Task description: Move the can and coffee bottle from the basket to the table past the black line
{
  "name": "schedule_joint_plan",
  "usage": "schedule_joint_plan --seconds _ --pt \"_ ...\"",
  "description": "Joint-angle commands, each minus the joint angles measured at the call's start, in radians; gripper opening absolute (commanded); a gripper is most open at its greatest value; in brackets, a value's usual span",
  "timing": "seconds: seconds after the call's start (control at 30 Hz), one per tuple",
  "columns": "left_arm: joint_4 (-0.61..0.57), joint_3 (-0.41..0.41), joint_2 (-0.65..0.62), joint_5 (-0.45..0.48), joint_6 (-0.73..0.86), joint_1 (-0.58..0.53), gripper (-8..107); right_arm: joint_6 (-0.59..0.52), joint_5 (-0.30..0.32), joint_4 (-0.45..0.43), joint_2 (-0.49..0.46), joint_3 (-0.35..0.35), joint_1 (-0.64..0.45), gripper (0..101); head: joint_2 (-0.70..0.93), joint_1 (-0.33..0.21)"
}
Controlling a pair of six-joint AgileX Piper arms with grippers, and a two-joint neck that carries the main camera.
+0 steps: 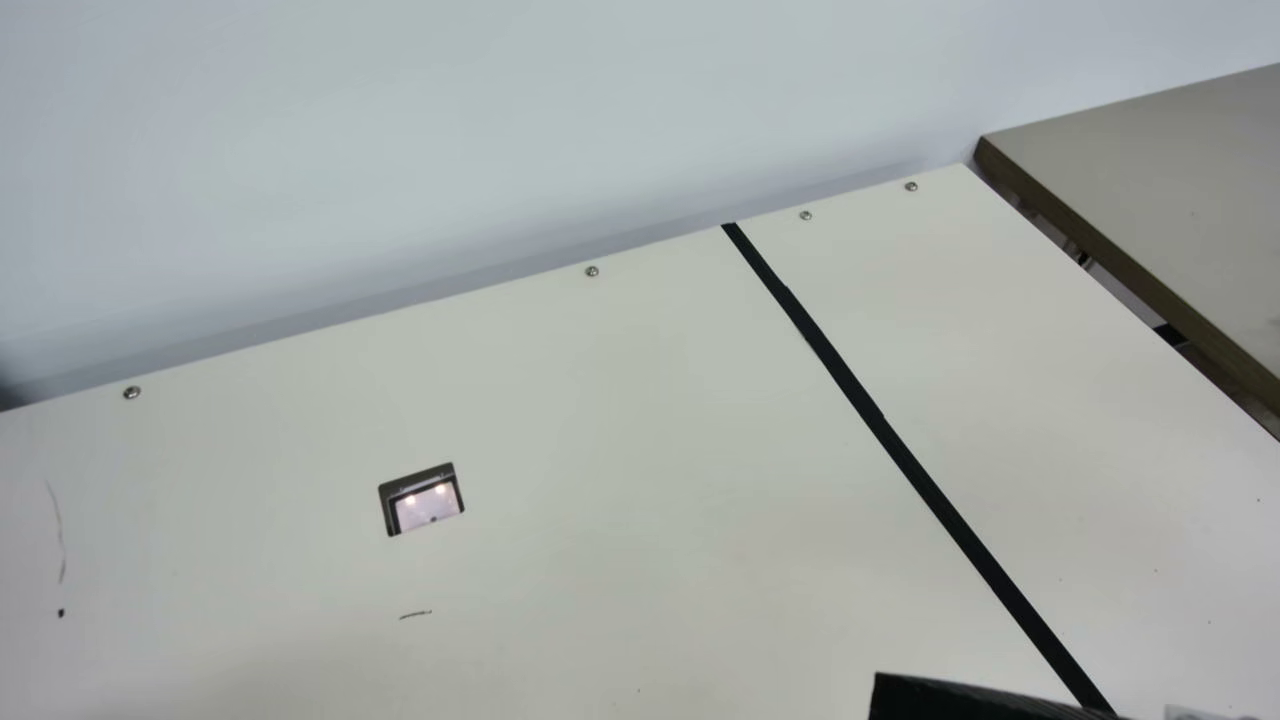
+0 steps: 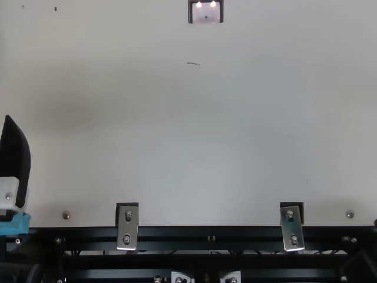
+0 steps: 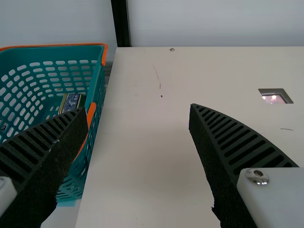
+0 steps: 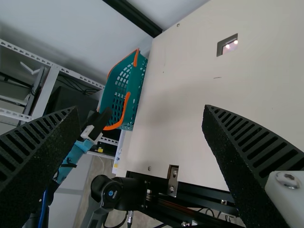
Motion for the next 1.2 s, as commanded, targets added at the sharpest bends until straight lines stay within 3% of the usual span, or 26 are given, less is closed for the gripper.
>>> schedule_joint_plan --seconds 0.0,0.5,0.97,1.17 --pt "0.000 0.000 0.000 0.000 0.000 0.000 90 0.000 0.000 0.000 0.000 0.000 0.000 101 0.010 -0.017" --pt "0.000 0.000 0.000 0.000 0.000 0.000 90 0.000 0.000 0.000 0.000 0.000 0.000 101 0.371 0.015" --pt "0.000 0.000 0.000 0.000 0.000 0.000 90 0.000 0.000 0.000 0.000 0.000 0.000 101 0.835 -0.097" --pt "0.000 0.000 0.000 0.000 0.000 0.000 90 0.000 0.000 0.000 0.000 0.000 0.000 101 1.014 -0.117"
